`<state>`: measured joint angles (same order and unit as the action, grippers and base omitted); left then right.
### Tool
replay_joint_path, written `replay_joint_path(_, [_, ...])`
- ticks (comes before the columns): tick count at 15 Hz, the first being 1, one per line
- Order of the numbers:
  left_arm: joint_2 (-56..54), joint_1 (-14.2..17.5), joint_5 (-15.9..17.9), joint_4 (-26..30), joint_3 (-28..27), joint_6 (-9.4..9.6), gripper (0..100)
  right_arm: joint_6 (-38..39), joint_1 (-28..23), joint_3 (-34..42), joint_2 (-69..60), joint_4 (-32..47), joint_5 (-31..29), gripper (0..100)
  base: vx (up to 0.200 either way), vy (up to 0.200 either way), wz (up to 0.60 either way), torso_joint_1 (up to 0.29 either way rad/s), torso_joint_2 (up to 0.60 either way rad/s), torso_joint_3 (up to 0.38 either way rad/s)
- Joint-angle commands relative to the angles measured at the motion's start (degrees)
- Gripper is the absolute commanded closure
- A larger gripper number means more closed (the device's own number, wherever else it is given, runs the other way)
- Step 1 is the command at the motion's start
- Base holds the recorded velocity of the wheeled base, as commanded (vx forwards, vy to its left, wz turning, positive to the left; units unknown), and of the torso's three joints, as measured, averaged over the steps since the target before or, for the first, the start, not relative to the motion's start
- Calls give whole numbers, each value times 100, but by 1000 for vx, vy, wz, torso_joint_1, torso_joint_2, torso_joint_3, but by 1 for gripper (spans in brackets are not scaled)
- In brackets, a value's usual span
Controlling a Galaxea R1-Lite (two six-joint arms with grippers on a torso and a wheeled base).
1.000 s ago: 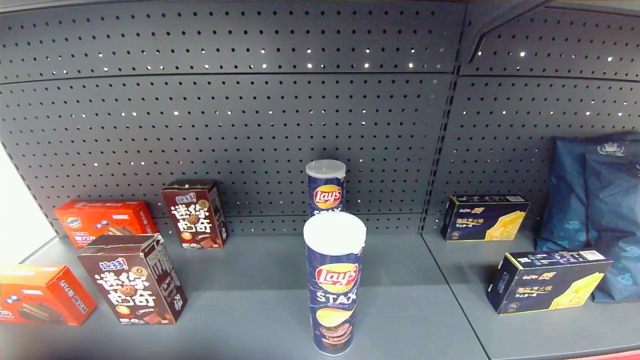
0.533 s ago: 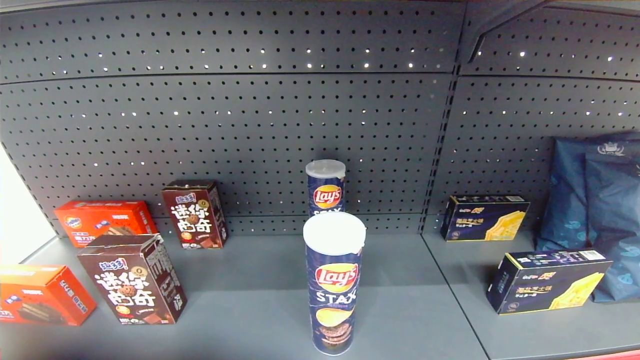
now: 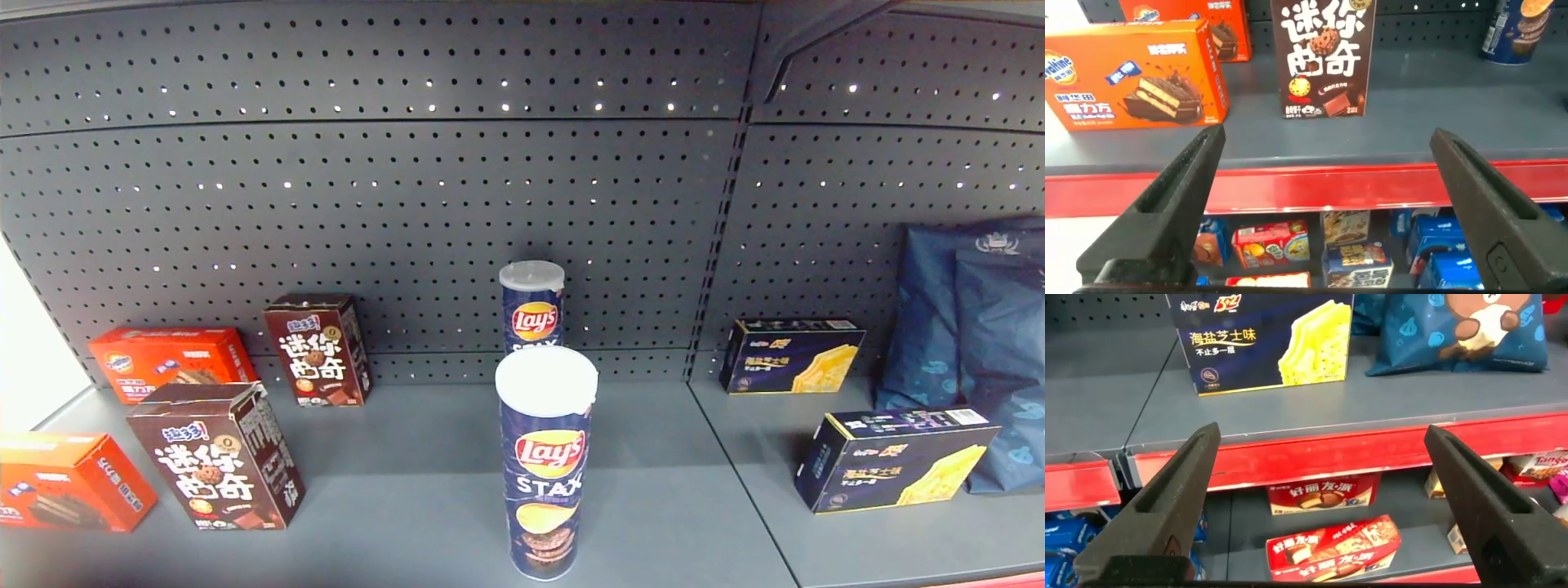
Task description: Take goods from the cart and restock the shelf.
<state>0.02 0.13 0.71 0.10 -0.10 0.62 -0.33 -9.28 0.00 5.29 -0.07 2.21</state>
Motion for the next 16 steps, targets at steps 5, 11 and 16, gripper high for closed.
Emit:
replay_joint_path(5, [-2,-5,0,-1,1,-9,0,-2,910,0,-529,-10,-10,0,0,0,0,0,0,0])
replay_joint_path(11, [-2,-5,61,-1,1,17,0,-29,919,0,-529,-10,-1,0,0,0,0,0,0,0])
replay_joint_path(16, [-2,-5,61,-1,1,35,0,-11,919,0,-529,-10,-10,0,-80,0,0,1,2,0])
